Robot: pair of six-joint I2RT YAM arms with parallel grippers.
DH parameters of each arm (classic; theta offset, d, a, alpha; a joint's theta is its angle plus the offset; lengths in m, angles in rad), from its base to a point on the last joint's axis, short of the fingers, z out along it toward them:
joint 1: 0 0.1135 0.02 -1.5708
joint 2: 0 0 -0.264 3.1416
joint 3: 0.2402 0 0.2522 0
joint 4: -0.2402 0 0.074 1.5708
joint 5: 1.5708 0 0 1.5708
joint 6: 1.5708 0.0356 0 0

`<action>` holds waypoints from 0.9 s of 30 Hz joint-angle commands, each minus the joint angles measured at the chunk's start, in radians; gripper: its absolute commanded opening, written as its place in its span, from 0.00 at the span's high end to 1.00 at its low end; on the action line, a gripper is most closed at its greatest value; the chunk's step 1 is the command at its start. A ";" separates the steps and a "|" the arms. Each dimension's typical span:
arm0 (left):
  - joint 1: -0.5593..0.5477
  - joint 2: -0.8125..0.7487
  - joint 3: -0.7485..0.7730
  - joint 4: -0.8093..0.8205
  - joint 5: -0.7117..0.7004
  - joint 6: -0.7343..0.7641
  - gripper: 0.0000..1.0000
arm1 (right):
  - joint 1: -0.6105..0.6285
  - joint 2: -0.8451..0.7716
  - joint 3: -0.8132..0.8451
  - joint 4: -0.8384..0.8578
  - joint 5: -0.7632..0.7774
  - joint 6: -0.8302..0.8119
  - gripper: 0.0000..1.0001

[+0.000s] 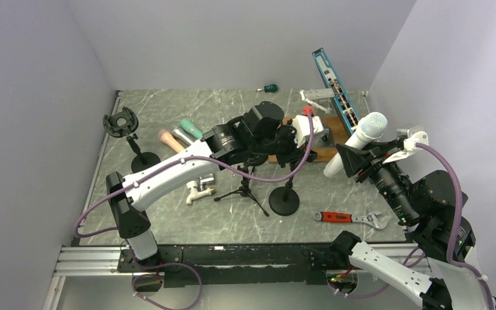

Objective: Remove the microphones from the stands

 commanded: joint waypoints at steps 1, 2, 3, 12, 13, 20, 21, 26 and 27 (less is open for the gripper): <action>-0.009 -0.005 -0.109 -0.027 0.012 -0.024 1.00 | 0.002 0.011 0.007 0.050 -0.007 0.002 1.00; -0.010 -0.010 -0.138 -0.014 0.022 -0.036 1.00 | 0.002 0.012 0.006 0.051 -0.006 0.001 1.00; -0.012 -0.014 -0.166 0.001 0.031 -0.045 1.00 | 0.002 0.012 0.005 0.053 -0.007 0.000 1.00; -0.037 -0.049 -0.482 0.169 0.038 -0.135 1.00 | 0.002 0.014 0.015 0.046 -0.010 -0.004 1.00; -0.038 -0.042 -0.503 0.184 0.031 -0.167 1.00 | 0.002 0.011 0.013 0.051 -0.011 -0.004 1.00; -0.037 0.029 -0.433 0.155 0.013 -0.154 1.00 | 0.002 0.030 0.010 0.052 -0.024 0.002 1.00; -0.036 0.021 -0.425 0.158 0.011 -0.154 1.00 | 0.002 0.030 0.009 0.055 -0.024 0.002 1.00; -0.022 -0.015 -0.340 0.116 0.043 -0.154 1.00 | 0.002 0.021 -0.007 0.082 -0.037 0.002 1.00; -0.021 -0.015 -0.322 0.101 0.042 -0.154 1.00 | 0.002 0.021 -0.010 0.087 -0.038 0.002 1.00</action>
